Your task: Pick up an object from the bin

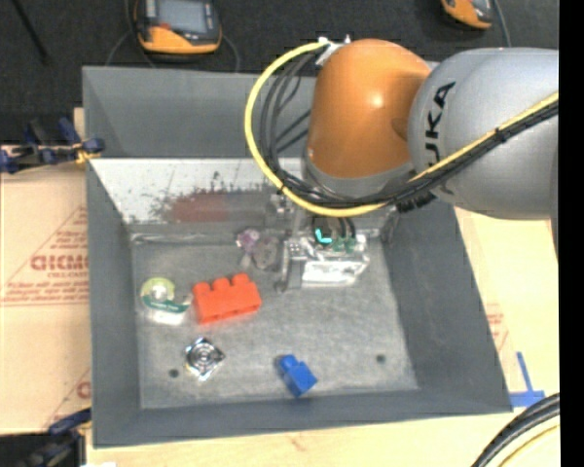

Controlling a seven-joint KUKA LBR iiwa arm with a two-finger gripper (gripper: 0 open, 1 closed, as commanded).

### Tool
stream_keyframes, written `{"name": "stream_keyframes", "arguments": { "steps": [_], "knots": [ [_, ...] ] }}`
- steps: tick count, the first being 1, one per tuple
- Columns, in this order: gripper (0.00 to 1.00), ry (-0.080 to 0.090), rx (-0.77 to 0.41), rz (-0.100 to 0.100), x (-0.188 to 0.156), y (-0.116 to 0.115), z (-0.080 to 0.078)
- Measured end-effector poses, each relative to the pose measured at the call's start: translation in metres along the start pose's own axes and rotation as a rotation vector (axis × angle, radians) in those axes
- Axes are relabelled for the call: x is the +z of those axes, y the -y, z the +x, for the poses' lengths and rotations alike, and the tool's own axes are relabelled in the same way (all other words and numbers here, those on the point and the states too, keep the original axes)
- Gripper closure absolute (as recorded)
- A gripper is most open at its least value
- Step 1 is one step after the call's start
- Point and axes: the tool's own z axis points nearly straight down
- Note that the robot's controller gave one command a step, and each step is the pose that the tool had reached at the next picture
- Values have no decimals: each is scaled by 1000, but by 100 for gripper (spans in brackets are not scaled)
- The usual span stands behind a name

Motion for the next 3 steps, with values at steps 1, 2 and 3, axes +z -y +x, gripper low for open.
{"name": "stream_keyframes", "arguments": {
  "steps": [1, 2, 3],
  "knots": [
    [0, 0, -174, 1, 164, -66, 12],
    [0, 11, -389, 2, 128, -47, -2],
    [0, 11, -329, 0, 100, -36, -11]
  ]
}}
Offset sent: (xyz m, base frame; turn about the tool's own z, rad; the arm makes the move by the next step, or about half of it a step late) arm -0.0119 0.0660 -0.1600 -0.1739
